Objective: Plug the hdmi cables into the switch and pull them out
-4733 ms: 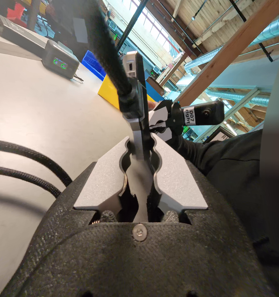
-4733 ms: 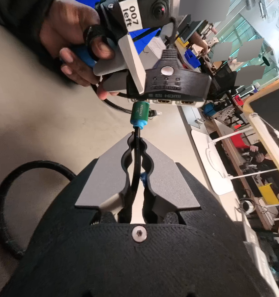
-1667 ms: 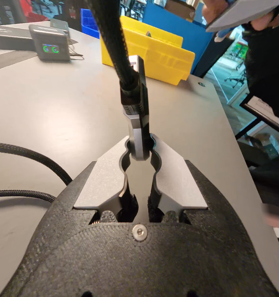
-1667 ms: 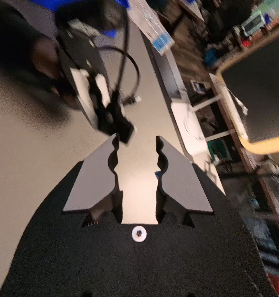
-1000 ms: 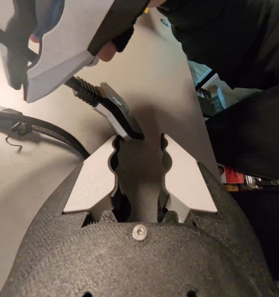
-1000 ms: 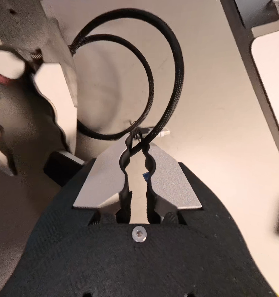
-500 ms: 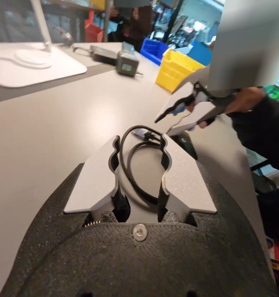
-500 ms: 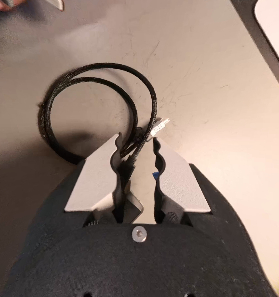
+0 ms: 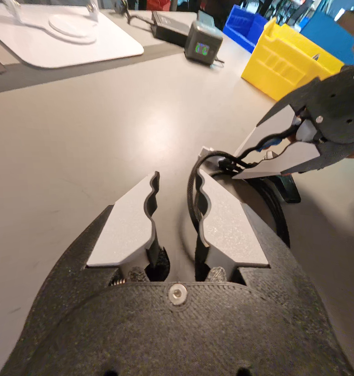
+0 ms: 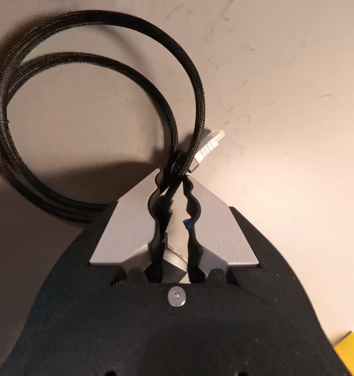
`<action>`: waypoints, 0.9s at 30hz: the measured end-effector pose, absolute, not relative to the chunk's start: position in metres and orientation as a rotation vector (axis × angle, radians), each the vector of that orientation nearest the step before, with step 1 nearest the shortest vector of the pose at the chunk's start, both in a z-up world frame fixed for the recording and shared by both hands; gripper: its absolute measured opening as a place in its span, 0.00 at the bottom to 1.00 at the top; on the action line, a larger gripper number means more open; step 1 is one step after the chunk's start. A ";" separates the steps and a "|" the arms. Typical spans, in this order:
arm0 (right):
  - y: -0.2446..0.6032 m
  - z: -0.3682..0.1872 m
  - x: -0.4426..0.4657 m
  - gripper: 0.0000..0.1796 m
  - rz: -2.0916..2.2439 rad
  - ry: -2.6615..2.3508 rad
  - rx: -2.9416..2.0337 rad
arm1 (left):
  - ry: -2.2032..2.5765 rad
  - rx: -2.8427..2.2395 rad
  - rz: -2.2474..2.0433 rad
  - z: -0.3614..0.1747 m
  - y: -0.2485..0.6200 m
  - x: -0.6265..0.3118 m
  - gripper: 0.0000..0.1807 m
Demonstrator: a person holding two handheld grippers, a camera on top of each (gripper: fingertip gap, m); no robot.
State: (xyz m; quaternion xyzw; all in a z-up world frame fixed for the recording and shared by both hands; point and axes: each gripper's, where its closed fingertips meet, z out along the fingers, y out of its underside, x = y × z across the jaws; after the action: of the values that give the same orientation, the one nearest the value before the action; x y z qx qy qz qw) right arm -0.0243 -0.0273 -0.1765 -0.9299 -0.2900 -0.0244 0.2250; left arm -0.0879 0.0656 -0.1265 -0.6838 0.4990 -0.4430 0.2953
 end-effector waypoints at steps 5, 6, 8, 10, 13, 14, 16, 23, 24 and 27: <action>-0.033 -0.150 -0.009 0.10 -0.086 -0.777 -2.444 | 1.176 -1.803 -1.254 -0.110 0.084 -0.095 0.16; -0.035 -0.139 -0.003 0.09 -0.096 -0.760 -2.413 | 1.160 -1.808 -1.263 -0.110 0.086 -0.096 0.15; -0.040 -0.115 0.011 0.08 -0.127 -0.722 -2.347 | 1.145 -1.819 -1.265 -0.112 0.089 -0.097 0.15; -0.046 -0.085 0.025 0.07 -0.147 -0.676 -2.268 | 1.143 -1.825 -1.263 -0.115 0.091 -0.096 0.15; -0.059 -0.040 0.056 0.07 -0.221 -0.608 -2.170 | 1.147 -1.834 -1.265 -0.119 0.090 -0.095 0.14; -0.064 -0.025 0.067 0.07 -0.233 -0.578 -2.144 | 1.149 -1.836 -1.263 -0.120 0.089 -0.095 0.14; -0.075 0.003 0.090 0.07 -0.255 -0.520 -2.098 | 1.154 -1.836 -1.257 -0.122 0.089 -0.094 0.14; -0.110 0.096 0.193 0.07 -0.493 -0.376 -2.001 | 1.156 -1.852 -1.251 -0.127 0.091 -0.094 0.13; -0.115 0.106 0.209 0.07 -0.536 -0.362 -1.993 | 1.157 -1.851 -1.252 -0.127 0.090 -0.094 0.13; -0.128 0.128 0.253 0.07 -0.627 -0.315 -1.967 | 1.158 -1.854 -1.256 -0.127 0.090 -0.094 0.12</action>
State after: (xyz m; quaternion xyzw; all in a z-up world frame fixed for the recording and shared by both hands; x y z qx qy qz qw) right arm 0.2528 -0.1282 0.1280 -0.8142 -0.1305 -0.2596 0.5027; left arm -0.0940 0.0903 -0.1268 -0.7002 0.4374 -0.4745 0.3054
